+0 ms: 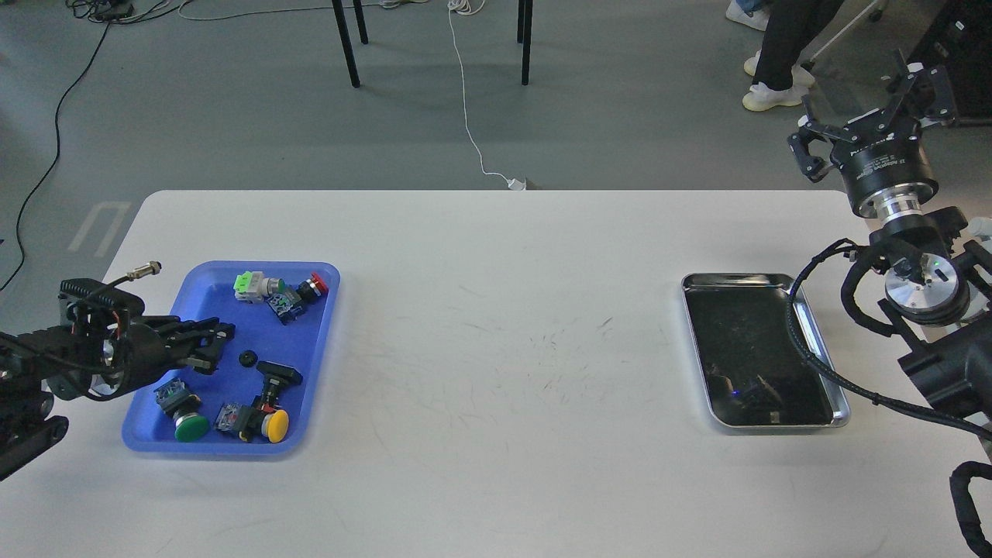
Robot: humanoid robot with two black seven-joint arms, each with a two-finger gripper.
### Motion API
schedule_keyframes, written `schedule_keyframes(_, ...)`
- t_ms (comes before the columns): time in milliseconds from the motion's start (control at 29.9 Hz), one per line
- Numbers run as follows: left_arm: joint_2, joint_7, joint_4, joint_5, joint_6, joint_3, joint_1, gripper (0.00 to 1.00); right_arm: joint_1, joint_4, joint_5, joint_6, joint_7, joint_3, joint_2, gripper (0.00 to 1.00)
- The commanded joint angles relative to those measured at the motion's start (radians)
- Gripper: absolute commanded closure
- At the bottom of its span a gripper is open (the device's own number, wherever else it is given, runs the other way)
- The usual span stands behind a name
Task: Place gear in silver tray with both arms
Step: 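Close the left gripper on the black gear, then lift the black gear and set it on the table center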
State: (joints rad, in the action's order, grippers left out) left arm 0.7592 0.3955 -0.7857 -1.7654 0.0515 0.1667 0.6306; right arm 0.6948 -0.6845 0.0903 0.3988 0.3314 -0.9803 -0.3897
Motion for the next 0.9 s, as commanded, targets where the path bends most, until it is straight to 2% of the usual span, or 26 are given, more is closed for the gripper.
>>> schedule_keyframes(0,0.009,0.009,-0.023,0.001,0.004,0.014,0.006,0.86,0.0,-0.003,0.0,0.0,0.0,0.0,-0.001,0.01)
schedule_keyframes(234,0.163,0.023,-0.239,0.286,0.008,0.051,0.079,0.85,-0.012,-0.043,0.0,0.009,0.0,0.0,-0.041,0.01)
schedule_keyframes(435,0.149,0.009,-0.352,0.311,0.001,0.042,0.199,0.85,-0.031,-0.184,-0.001,0.011,0.0,0.006,-0.127,0.01)
schedule_keyframes(602,-0.042,0.009,-0.343,0.219,-0.074,0.036,0.322,0.84,-0.029,-0.247,-0.006,0.009,-0.003,0.008,-0.222,0.01)
schedule_keyframes(702,-0.142,0.006,-0.319,0.163,-0.085,0.034,0.34,0.84,-0.034,-0.293,-0.006,0.008,-0.005,0.009,-0.277,0.01)
schedule_keyframes(803,-0.291,0.005,-0.284,0.092,-0.104,0.03,0.356,0.84,-0.061,-0.32,-0.006,0.008,-0.009,0.011,-0.319,0.01)
schedule_keyframes(870,-0.365,-0.009,-0.262,0.045,-0.113,0.011,0.362,0.83,-0.067,-0.325,-0.007,0.006,-0.014,0.014,-0.337,0.01)
